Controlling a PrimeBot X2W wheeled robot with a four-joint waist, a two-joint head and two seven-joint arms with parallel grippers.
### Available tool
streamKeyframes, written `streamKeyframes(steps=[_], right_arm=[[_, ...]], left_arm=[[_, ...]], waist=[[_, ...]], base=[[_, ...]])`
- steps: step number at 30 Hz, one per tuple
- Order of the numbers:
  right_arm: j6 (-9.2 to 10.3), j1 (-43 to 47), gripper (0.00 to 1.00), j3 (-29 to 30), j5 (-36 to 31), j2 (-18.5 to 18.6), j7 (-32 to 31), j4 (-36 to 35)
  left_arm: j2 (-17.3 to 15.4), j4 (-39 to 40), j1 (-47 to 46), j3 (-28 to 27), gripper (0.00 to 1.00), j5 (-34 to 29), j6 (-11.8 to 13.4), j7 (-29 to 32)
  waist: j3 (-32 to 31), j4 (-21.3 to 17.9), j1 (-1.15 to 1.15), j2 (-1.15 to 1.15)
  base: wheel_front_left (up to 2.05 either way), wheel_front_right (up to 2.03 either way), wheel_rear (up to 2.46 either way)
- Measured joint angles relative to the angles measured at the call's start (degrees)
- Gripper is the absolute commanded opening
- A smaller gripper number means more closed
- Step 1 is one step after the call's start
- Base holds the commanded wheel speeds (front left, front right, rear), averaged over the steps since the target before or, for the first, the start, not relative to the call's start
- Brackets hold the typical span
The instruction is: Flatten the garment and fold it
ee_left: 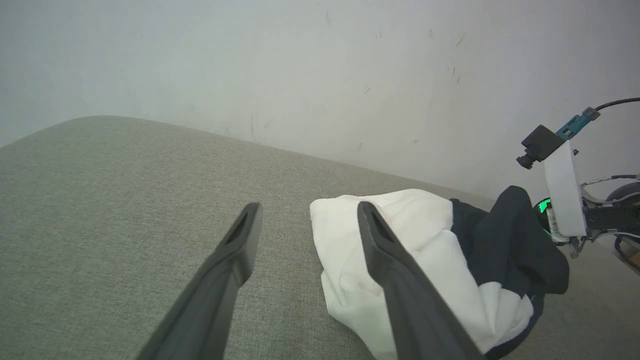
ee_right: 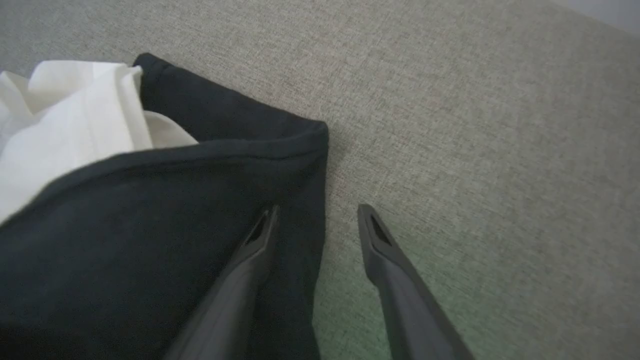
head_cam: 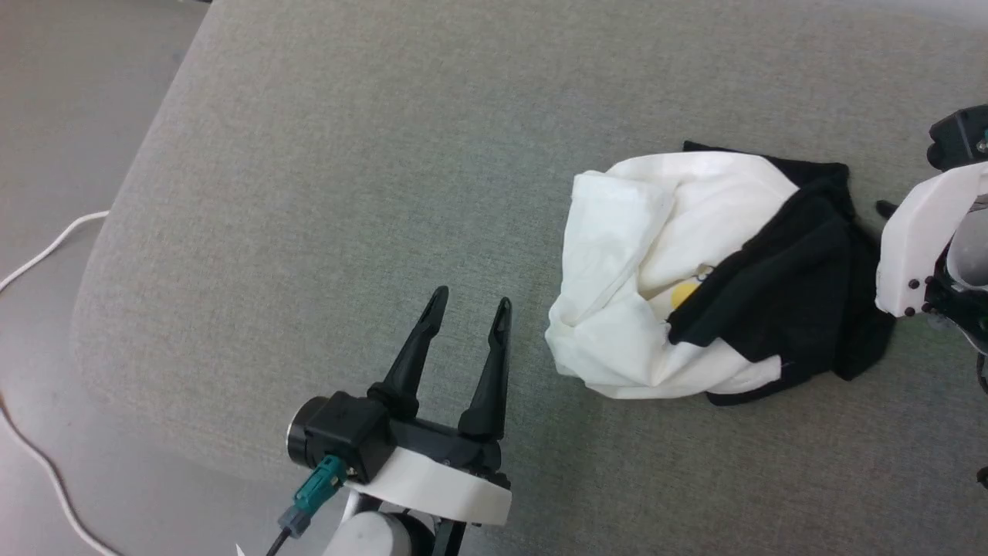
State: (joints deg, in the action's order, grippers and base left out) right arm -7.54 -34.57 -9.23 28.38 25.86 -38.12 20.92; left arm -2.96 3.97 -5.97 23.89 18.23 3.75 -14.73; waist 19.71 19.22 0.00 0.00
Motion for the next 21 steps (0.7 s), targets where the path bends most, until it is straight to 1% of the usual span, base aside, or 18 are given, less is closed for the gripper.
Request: streamKeyframes(steps=[4, 9, 15, 21], right_arm=[[0.0, 0.0, 0.0, 0.6, -0.5, -0.8, 0.5, 0.0], [0.0, -0.3, 0.0, 1.6, -0.9, -1.6, 3.0, 0.0], [0.0, -2.9, 0.0, 2.4, -0.5, -2.5, 5.9, -1.2], [0.0, -4.3, 0.0, 4.7, 0.3, -2.3, 8.0, -4.8]], left_arm=[[0.0, -0.2, 0.0, 0.0, 1.0, 0.1, 0.4, 0.0], [0.0, -0.8, 0.0, -0.3, 1.0, 0.4, 0.4, 0.0], [0.0, -1.4, 0.1, -2.3, 1.0, -0.2, 0.3, 0.0], [0.0, -1.3, 1.5, -4.0, 1.0, -0.7, -0.2, 0.0]], waist=[[0.8, 0.7, 0.01, 0.0], [0.2, 0.1, 0.0, 0.0], [-2.6, -1.8, -0.01, 0.0], [-5.2, -4.6, -0.01, 0.0]], base=[[0.0, 0.0, 0.0], [0.0, 0.0, 0.0], [0.0, 0.0, 0.0], [0.0, 0.0, 0.0]])
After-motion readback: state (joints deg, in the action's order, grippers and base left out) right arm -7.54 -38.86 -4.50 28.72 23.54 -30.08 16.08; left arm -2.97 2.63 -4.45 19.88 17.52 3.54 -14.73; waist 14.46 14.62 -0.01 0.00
